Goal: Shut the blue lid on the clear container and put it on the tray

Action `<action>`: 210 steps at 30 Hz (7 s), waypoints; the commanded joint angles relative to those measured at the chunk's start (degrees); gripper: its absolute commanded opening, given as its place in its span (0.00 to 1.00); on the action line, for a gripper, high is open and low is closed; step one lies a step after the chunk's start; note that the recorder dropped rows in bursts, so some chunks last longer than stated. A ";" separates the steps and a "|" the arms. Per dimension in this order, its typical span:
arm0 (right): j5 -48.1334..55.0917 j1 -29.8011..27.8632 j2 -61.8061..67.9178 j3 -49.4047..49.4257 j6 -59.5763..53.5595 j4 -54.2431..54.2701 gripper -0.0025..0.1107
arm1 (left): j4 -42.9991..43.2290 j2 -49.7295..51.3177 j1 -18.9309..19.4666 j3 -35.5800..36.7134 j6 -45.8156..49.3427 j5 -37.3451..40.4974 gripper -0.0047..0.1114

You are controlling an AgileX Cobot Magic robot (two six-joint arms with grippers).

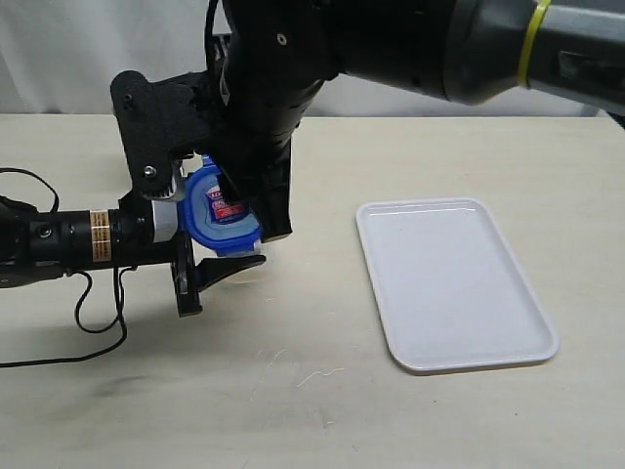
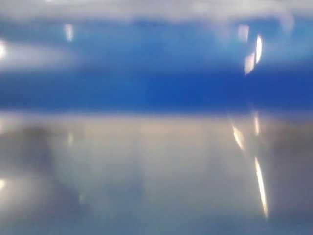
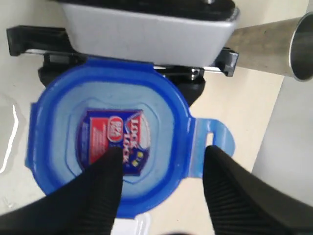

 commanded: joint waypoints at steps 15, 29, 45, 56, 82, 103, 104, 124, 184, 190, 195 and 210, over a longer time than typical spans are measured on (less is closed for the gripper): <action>1.84 -1.09 1.96 0.06 -4.75 2.86 0.45 | 0.83 -0.46 -0.15 -0.38 1.85 -1.67 0.04; 4.79 -4.70 4.09 0.06 -14.41 16.08 0.43 | -0.01 -0.46 -0.15 -0.38 7.64 -2.20 0.04; 12.06 -4.70 6.44 0.06 -16.54 18.37 0.43 | -0.19 -0.46 -0.15 -0.38 7.86 -2.39 0.04; 13.86 -4.86 9.94 0.16 -13.16 21.33 0.39 | -0.17 -0.46 -0.15 -0.38 7.49 -3.38 0.04; 10.41 -5.54 10.71 0.16 -8.67 19.60 0.26 | 0.57 -0.46 -0.15 -0.38 5.45 -3.95 0.04; 3.51 -5.54 4.81 0.05 -7.00 13.21 0.42 | 2.19 -0.46 -0.15 -0.38 1.84 -3.95 0.04; 3.26 -5.54 4.56 0.05 -6.51 12.52 0.42 | 2.19 -0.46 -0.15 -0.38 1.85 -3.95 0.04; 0.57 -5.54 1.79 0.05 -1.57 14.57 0.57 | 2.18 -0.46 -0.15 -0.38 1.85 -3.95 0.04; 16.23 -4.64 9.29 -13.05 4.94 17.95 0.31 | 0.67 -0.46 -0.79 -0.38 10.22 -3.95 0.04; 16.23 -4.89 10.29 -13.05 10.91 14.69 0.31 | 0.67 -1.11 -0.79 -0.38 9.42 -3.95 0.04; 16.23 -5.49 10.78 -11.54 11.30 17.36 0.31 | 0.67 -1.31 -0.79 -0.38 9.00 -3.95 0.04; 16.23 -5.54 10.88 -3.12 8.28 23.29 0.29 | 0.20 -1.27 -0.79 -0.38 10.84 -3.95 0.04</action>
